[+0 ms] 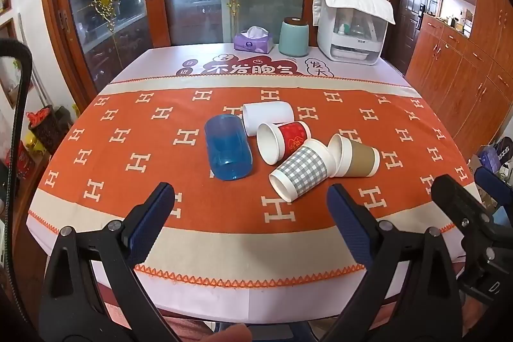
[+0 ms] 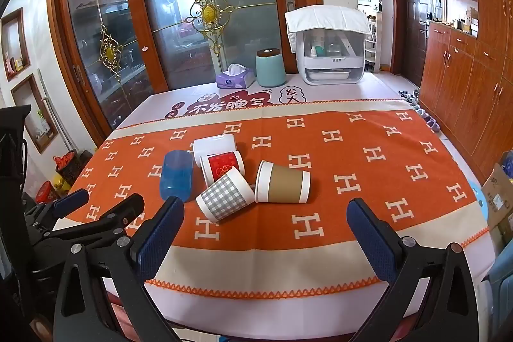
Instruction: Flip cup upside down
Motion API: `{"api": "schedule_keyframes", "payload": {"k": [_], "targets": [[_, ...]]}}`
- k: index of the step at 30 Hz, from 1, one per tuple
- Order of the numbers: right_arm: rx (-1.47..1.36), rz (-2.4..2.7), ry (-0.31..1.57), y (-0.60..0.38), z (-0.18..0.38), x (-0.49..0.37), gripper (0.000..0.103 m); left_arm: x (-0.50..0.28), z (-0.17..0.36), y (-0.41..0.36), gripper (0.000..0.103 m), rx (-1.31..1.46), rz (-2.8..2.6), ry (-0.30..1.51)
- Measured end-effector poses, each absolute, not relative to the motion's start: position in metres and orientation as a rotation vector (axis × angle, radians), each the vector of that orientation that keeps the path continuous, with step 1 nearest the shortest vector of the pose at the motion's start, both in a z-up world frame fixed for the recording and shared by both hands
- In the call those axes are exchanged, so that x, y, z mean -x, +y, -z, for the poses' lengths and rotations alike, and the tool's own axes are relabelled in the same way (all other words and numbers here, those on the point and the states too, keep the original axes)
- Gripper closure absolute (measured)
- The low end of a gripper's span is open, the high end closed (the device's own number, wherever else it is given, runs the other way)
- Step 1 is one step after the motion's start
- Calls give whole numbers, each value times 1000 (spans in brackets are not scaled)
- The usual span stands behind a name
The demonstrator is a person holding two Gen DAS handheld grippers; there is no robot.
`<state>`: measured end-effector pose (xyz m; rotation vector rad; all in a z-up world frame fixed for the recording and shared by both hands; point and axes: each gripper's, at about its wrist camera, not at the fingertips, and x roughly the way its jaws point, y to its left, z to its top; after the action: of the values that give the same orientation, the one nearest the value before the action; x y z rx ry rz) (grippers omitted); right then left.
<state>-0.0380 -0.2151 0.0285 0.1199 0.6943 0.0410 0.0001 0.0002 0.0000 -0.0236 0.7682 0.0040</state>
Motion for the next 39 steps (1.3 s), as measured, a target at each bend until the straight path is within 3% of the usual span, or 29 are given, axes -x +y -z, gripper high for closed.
{"api": "schedule_keyframes", "payload": {"k": [30,39], "targets": [[-140,-43,694,-215,-31,37,0,-8,5,4,9,43,18,797],[-145,-37,697,-217,-32,35,0,-10,10,7,15,63,61,813]]}}
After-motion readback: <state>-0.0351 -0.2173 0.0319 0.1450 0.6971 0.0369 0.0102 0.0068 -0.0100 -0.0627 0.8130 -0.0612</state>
